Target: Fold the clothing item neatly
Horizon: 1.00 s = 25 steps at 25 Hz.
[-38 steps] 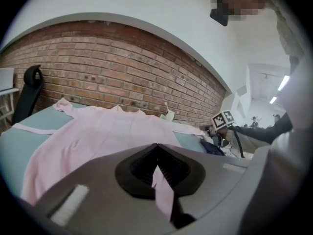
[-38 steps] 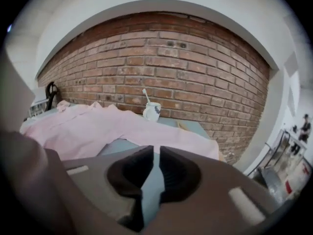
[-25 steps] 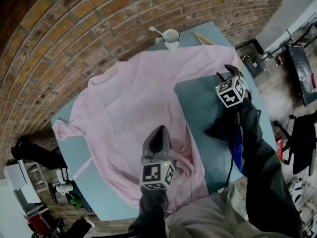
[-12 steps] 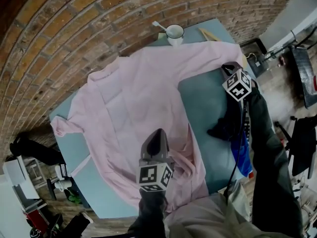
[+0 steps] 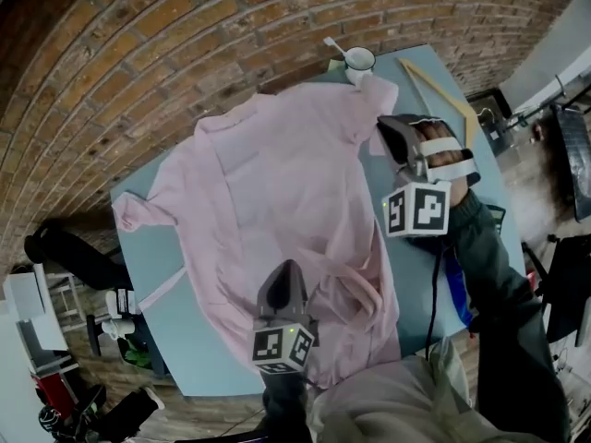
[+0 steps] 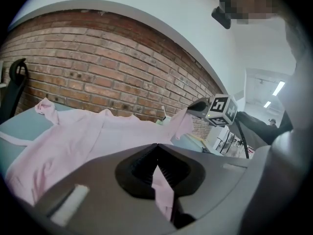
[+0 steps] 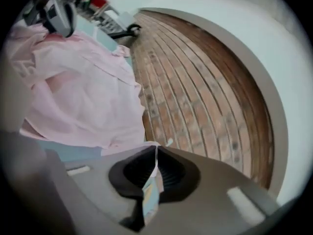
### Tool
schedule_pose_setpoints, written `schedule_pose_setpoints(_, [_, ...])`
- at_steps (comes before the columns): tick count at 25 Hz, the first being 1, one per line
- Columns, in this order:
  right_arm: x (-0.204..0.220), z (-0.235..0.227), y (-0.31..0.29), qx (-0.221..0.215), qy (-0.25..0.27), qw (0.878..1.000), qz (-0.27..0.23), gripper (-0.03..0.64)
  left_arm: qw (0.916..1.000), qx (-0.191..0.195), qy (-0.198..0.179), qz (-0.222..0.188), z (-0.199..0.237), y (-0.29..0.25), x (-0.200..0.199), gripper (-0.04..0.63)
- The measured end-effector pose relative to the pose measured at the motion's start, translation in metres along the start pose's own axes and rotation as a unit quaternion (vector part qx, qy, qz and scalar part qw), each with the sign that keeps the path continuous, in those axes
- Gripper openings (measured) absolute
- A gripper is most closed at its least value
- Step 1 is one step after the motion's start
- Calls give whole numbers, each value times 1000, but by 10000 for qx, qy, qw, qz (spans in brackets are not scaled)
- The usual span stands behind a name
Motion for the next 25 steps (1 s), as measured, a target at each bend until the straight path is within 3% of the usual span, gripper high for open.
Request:
schedule_pose_setpoints(2, [-70, 18, 26, 437, 1266, 9905, -319, 14, 9998, -66, 167, -102, 15, 20, 4, 9])
schedule_pose_setpoints(4, [-122, 58, 46, 599, 2386, 9667, -701, 34, 9989, -67, 411, -222, 29, 39, 10, 8])
schedule_pose_setpoints(5, [-137, 82, 55, 457, 2697, 9581, -852, 108, 9982, -42, 532, -280, 35, 47, 14, 9])
schedule_pose_setpoints(7, [-144, 126, 67, -83, 2842, 9553, -816, 181, 9970, 49, 686, -340, 46, 63, 22, 9])
schedule_pose_setpoints(10, [-133, 165, 89, -905, 2064, 9728, -535, 181, 9964, 218, 767, -304, 60, 84, 34, 9])
schedule_pose_setpoints(12, [-137, 163, 110, -831, 1276, 9863, -640, 179, 9961, 322, 781, -249, 71, 95, 40, 8])
schedule_pose_setpoints(14, [-147, 155, 134, -841, 207, 9927, -844, 102, 9968, 312, 706, -221, 88, 106, 40, 9])
schedule_pose_setpoints(15, [-152, 155, 146, -1027, -452, 9894, -920, 19, 9972, 269, 666, -221, 98, 111, 39, 9])
schedule_pose_setpoints(17, [-157, 161, 163, -1563, -1694, 9682, -976, 2, 9973, 144, 672, -246, 123, 120, 37, 8])
schedule_pose_setpoints(19, [-170, 170, 174, -1921, -2591, 9411, -1010, 2, 9964, -104, 780, -311, 160, 131, 35, 8])
schedule_pose_setpoints(21, [-189, 181, 179, -2068, -3061, 9234, -1041, 2, 9934, -464, 983, -380, 208, 143, 32, 8])
schedule_pose_setpoints(25, [-223, 214, 183, -2390, -3391, 9049, -957, 2, 9818, -1142, 1488, -305, 305, 152, 23, 9])
Point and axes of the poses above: the fingertips, and each gripper's own axes: y backward along the fingers, z to its left, x out of its underside, the point moved 1 cm from there along y, backward along the fingers, and after that the axes turned 9 degrees about z, right-handed, at the moved point
